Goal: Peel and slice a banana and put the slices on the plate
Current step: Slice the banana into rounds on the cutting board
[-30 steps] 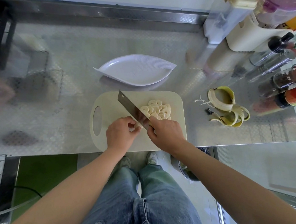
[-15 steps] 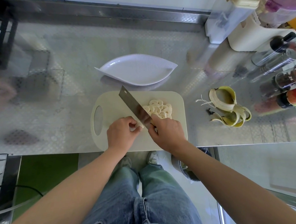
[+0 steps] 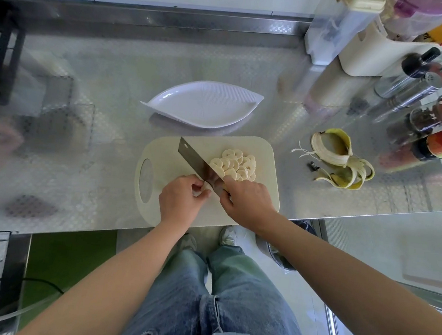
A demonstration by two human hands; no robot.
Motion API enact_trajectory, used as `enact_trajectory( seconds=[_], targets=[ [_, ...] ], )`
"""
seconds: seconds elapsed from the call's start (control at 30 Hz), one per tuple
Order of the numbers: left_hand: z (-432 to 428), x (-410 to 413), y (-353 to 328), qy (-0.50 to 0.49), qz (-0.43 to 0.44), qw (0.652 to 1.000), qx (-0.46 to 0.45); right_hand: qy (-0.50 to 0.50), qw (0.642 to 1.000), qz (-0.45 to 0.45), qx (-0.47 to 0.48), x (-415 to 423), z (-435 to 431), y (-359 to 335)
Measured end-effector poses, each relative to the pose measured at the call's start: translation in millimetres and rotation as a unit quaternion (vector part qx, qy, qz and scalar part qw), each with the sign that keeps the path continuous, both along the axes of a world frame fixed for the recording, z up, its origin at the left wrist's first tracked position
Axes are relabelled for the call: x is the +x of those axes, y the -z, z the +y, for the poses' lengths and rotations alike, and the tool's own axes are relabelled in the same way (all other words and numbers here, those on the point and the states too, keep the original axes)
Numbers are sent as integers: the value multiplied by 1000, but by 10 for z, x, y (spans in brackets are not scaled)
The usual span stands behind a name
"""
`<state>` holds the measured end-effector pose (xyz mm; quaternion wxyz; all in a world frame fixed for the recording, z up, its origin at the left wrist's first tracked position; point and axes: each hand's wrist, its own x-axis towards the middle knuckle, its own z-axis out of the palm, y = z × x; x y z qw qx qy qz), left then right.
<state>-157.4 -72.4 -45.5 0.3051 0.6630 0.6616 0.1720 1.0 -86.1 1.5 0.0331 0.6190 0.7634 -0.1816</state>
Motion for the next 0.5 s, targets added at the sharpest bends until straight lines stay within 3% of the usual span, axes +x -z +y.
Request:
enact_trajectory(
  seconds=[0.5],
  targets=[
    [2,16,-22,-12,-2,1000,5,21,999,33,37,-2,27,-108]
  ],
)
